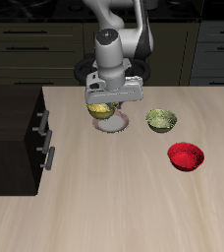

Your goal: Place the yellow bowl on the plate

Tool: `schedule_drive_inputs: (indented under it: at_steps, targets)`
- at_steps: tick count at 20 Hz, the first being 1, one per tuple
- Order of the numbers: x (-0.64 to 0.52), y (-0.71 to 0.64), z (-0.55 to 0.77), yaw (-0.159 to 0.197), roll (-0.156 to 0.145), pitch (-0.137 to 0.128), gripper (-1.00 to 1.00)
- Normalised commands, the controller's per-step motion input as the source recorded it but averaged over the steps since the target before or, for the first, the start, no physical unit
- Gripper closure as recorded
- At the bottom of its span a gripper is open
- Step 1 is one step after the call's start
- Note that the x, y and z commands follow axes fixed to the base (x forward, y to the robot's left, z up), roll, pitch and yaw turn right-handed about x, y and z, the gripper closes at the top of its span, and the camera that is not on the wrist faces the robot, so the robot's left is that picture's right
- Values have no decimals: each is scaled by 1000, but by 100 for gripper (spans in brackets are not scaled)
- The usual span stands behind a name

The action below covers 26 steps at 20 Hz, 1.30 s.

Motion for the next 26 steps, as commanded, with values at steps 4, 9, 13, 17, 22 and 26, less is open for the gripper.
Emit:
schedule_drive_inputs:
  at_steps: [4, 9, 13, 17, 22, 26]
  targets:
    - [44, -7, -72, 5, -3, 11, 100]
    - [37, -9, -40, 2, -10, 12, 100]
    - [30, -52, -47, 113, -160, 17, 100]
    - [-60, 96, -6, -56, 89, 18, -100]
    - [25, -50, -21, -11, -5, 16, -100]
    - [34, 0, -8, 9, 0, 8, -100]
